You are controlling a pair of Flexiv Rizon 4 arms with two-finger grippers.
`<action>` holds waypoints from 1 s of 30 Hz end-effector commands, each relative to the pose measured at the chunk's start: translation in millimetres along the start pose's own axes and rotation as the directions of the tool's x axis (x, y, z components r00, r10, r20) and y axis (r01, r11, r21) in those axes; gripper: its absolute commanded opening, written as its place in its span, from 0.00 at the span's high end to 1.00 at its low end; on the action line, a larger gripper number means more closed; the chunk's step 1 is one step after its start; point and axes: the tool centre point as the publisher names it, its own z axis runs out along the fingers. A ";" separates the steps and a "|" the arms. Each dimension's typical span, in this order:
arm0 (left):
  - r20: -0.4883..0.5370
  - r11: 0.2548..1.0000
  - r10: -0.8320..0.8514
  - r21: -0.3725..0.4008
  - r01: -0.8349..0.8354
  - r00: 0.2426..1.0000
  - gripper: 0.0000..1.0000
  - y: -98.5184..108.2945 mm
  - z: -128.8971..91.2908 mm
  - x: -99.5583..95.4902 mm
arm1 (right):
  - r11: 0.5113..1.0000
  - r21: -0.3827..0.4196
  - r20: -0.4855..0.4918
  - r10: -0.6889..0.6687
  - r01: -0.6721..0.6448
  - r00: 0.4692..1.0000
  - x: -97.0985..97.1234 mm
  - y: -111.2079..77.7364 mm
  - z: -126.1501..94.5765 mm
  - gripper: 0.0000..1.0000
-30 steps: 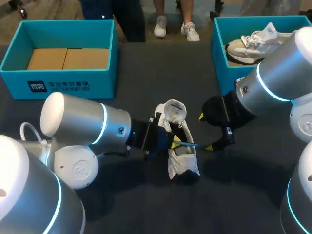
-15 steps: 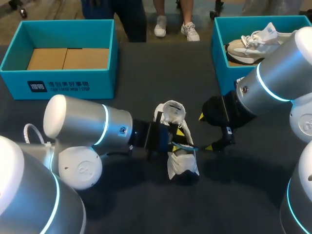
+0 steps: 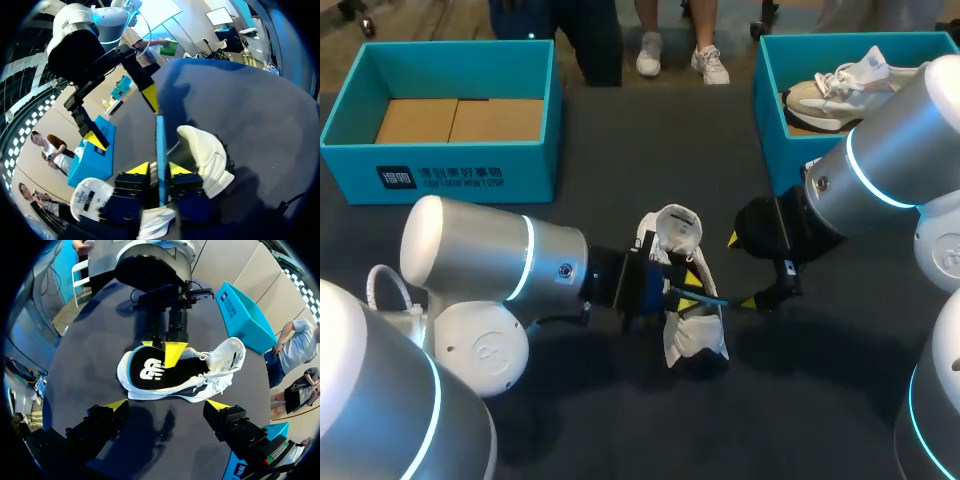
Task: Take the shoe out of the shoebox, open the shoe tongue, remove and reinsert the insole, then place the shoe into the shoebox
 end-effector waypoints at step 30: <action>0.020 0.993 0.065 0.094 -0.066 0.998 0.94 -2.6 10.5 -1.8 | 1.000 -0.001 0.002 -0.001 0.001 1.000 1.0 -0.4 0.2 0.00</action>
